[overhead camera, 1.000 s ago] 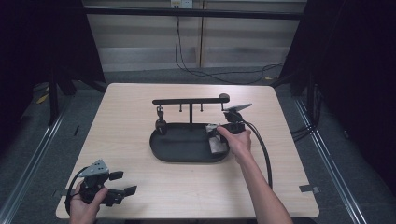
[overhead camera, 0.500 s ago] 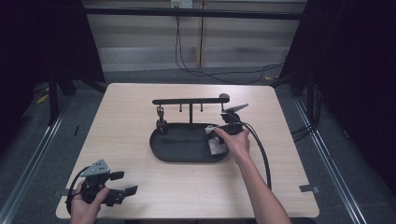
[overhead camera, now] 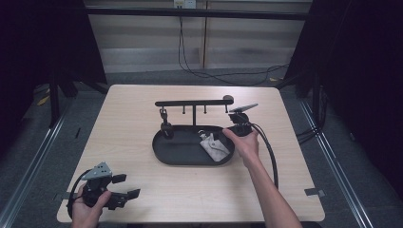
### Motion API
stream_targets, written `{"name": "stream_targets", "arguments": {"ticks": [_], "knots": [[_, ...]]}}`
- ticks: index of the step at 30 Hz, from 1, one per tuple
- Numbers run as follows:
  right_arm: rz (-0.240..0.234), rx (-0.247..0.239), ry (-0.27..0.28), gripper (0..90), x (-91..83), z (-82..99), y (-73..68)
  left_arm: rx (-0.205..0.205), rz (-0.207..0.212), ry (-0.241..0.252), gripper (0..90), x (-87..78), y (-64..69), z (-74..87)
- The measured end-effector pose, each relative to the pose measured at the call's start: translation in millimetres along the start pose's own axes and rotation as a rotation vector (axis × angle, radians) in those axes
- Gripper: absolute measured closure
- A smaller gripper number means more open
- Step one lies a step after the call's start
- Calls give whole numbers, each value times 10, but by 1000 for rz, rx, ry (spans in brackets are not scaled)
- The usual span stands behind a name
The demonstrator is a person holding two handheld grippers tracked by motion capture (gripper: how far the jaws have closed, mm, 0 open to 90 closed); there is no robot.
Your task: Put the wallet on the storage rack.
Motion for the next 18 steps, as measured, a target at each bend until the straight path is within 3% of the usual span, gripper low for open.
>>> {"name": "stream_targets", "arguments": {"ticks": [7,12,18], "knots": [[-31,-38,64,242,-150,52,71,-50,-34,0,190,25,-64,-4],[-43,-70,125,238,-301,88,128,-48,-57,7,196,21,-76,-6],[-63,-95,165,236,-455,181,173,-53,-51,18,196,20,-67,-14]]}}
Point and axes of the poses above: each handheld gripper's, and its own axes: x roughly forward along the jaws, z roughly out of its underside, y roughly to its right, the point moved 8 cm from there along x, roughly forward along the jaws, and after that the axes turned 10 degrees about x, right-handed, at the moved point
